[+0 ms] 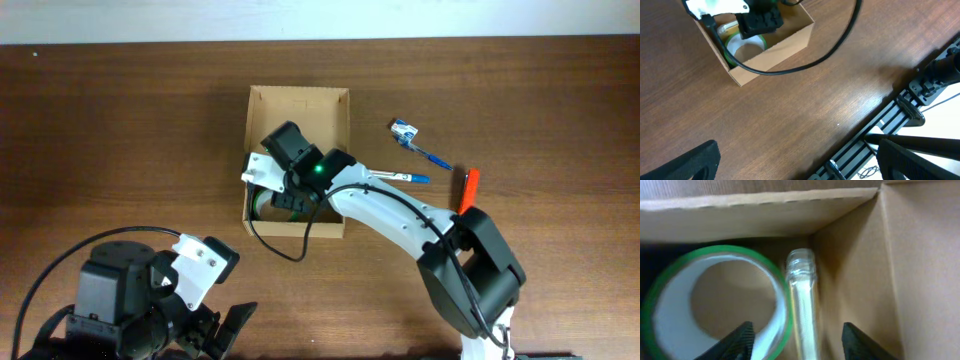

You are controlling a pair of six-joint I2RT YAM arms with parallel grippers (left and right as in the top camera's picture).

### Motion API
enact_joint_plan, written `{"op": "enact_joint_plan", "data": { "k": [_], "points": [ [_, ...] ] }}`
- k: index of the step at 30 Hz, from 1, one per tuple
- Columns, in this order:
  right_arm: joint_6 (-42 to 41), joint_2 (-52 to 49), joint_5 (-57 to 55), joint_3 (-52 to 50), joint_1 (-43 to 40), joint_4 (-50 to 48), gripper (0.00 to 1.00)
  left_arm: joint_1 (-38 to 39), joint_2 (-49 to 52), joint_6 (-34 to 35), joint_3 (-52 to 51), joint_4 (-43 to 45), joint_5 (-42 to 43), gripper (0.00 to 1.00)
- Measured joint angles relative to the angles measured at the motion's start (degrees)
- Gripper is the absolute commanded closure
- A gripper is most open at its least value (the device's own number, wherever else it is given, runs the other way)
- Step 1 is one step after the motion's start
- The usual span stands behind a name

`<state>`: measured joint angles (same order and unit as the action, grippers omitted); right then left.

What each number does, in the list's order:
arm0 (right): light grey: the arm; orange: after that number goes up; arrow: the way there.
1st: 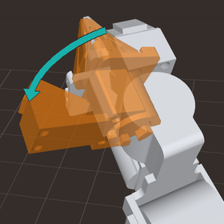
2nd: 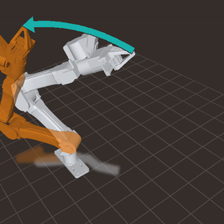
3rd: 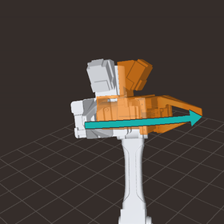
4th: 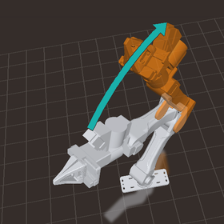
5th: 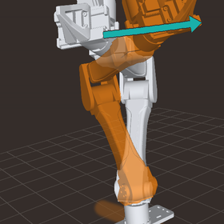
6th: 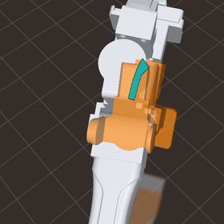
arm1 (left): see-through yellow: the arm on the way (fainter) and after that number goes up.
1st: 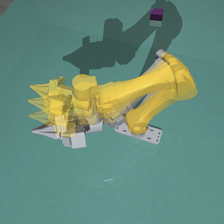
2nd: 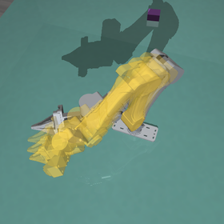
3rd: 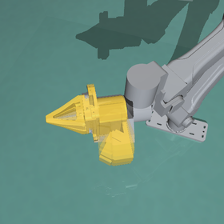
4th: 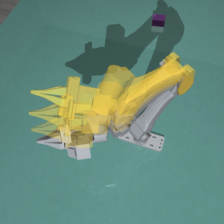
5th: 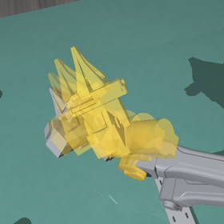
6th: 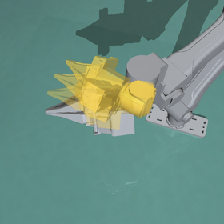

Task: Pack container
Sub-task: 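Release the pad and push it flat inside the box with the right gripper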

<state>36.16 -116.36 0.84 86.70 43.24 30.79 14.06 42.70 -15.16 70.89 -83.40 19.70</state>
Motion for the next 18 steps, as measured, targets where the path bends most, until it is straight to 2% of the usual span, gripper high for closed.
{"op": "enact_joint_plan", "data": {
  "k": [3, 7, 18],
  "points": [
    [0.02, -0.37, -0.70, 0.00, -0.02, -1.11, 0.77, 0.00, 0.00, 0.00, 0.00, 0.00, 0.00, 0.00],
    [0.11, -0.42, -1.11, 0.00, -0.02, -1.95, 0.96, 0.00, 0.00, 0.00, 0.00, 0.00, 0.00, 0.00],
    [-0.11, -0.39, -1.27, 0.00, -0.07, -1.88, 0.96, 0.00, 0.00, 0.00, 0.00, 0.00, 0.00, 0.00]
  ]
}}
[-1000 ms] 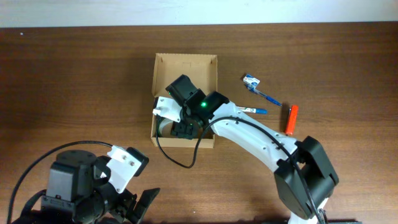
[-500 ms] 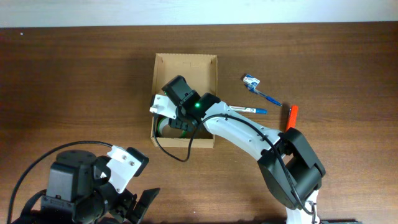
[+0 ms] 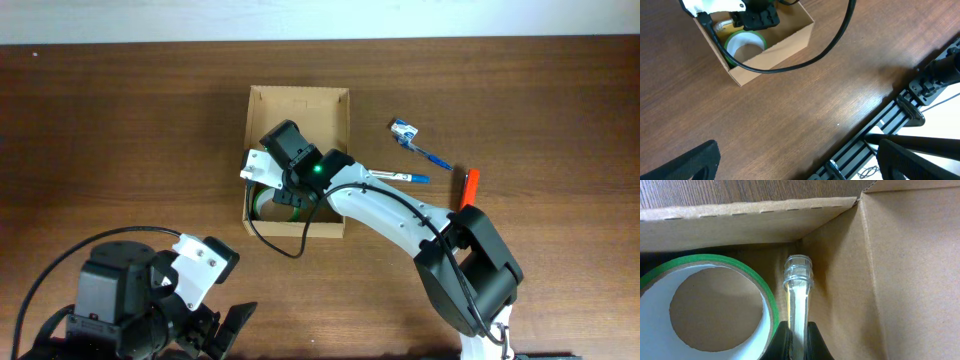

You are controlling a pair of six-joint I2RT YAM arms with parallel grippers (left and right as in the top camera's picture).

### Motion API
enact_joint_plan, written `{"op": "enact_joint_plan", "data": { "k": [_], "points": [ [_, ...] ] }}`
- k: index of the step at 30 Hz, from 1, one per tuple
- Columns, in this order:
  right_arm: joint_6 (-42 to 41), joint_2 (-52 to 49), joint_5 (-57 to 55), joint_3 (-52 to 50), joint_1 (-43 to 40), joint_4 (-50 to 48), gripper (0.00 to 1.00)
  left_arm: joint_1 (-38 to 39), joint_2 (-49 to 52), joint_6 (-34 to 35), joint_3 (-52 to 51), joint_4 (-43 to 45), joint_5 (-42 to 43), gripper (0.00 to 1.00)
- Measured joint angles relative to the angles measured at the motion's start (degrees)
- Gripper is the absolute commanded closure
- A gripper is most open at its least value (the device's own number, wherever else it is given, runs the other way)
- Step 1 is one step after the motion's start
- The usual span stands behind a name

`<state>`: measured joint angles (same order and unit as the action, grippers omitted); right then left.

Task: Pack container
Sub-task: 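Release the pad and push it flat inside the box with the right gripper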

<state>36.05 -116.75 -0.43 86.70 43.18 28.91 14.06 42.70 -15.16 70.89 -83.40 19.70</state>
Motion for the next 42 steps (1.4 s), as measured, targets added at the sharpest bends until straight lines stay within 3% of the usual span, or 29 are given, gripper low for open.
{"op": "enact_joint_plan", "data": {
  "k": [16, 21, 32, 42],
  "points": [
    [0.68, 14.36, -0.11, 0.26, -0.24, 15.91, 0.96, 0.00, 0.00, 0.00, 0.00, 0.00, 0.00, 0.00],
    [3.28, 14.67, 3.50, 0.31, -2.36, 22.64, 0.96, 0.00, 0.00, 0.00, 0.00, 0.00, 0.00, 0.01],
    [7.43, 14.67, 14.53, 0.31, -11.34, 24.76, 0.96, 0.00, 0.00, 0.00, 0.00, 0.00, 0.00, 0.00],
    [11.06, 14.67, 18.82, 0.31, -12.02, 28.37, 0.96, 0.00, 0.00, 0.00, 0.00, 0.00, 0.00, 0.00]
  ]
}}
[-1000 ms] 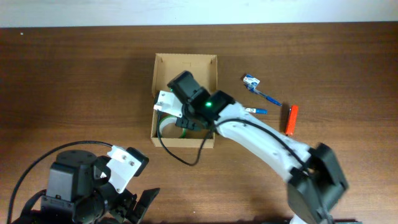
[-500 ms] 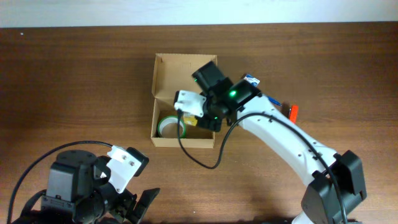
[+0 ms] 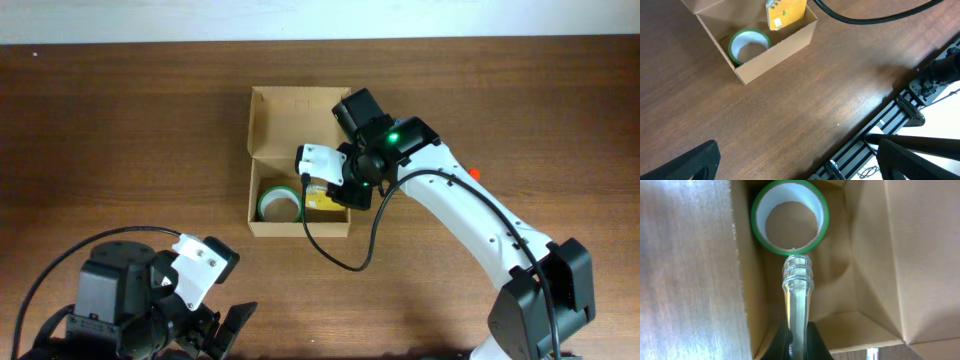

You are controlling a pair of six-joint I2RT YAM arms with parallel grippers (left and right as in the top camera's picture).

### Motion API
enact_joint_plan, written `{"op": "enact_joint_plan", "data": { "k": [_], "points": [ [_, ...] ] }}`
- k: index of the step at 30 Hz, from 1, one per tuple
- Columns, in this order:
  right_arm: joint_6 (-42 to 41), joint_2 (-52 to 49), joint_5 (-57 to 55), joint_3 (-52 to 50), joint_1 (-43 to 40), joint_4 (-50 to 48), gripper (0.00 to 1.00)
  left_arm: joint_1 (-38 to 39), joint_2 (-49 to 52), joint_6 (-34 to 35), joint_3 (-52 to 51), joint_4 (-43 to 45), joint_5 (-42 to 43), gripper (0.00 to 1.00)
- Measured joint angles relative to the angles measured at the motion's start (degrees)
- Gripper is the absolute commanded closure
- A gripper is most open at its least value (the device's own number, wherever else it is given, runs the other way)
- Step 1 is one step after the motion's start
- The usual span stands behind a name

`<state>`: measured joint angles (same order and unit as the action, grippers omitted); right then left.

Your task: Pack container

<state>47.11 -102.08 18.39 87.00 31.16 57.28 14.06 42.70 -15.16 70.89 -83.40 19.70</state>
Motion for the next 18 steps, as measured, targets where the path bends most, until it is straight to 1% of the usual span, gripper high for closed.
{"op": "enact_joint_plan", "data": {
  "k": [9, 18],
  "points": [
    [1.60, 0.00, 1.05, 0.00, 0.37, 1.95, 0.96, 0.00, 0.00, 0.00, 0.00, 0.00, 0.00, 0.01],
    [2.27, -2.32, -0.48, 0.00, 3.61, 2.10, 0.96, 0.00, 0.00, 0.00, 0.00, 0.00, 0.00, 0.01]
  ]
}}
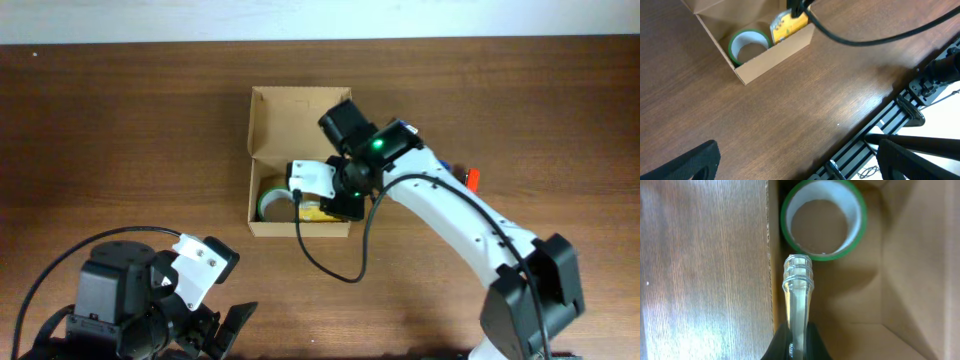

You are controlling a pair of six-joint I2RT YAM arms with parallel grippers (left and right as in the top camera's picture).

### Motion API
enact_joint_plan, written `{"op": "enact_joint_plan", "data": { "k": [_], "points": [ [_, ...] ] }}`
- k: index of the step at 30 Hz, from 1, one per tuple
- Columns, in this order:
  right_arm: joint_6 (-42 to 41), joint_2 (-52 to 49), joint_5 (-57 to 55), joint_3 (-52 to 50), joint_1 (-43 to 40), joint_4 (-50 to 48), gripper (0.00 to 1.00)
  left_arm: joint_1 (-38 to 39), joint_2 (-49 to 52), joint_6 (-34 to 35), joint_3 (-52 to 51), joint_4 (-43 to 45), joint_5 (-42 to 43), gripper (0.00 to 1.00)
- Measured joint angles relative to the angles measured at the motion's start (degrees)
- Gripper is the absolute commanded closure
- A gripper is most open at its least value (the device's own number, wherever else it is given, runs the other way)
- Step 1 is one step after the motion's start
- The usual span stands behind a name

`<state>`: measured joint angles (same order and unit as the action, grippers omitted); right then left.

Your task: Pack container

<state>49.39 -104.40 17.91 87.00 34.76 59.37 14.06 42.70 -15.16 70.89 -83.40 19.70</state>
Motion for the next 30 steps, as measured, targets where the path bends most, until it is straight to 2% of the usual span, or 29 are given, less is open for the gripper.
{"op": "enact_joint_plan", "data": {
  "k": [22, 23, 26, 30],
  "points": [
    [0.17, -5.81, -4.74, 0.00, 0.61, -0.20, 0.96, 0.00, 0.00, 0.00, 0.00, 0.00, 0.00, 0.01],
    [0.13, -5.81, -4.79, 0.00, 0.61, -0.20, 0.92, 0.00, 0.00, 0.00, 0.00, 0.00, 0.00, 0.00],
    [0.09, -5.81, -5.31, 0.00, 0.61, -0.92, 0.70, 0.00, 0.00, -0.02, 0.00, 0.00, 0.00, 0.01],
    [-1.33, -5.84, -7.23, 0.00, 0.61, -2.43, 0.57, 0.00, 0.00, 0.00, 0.00, 0.00, 0.00, 0.01]
  ]
}}
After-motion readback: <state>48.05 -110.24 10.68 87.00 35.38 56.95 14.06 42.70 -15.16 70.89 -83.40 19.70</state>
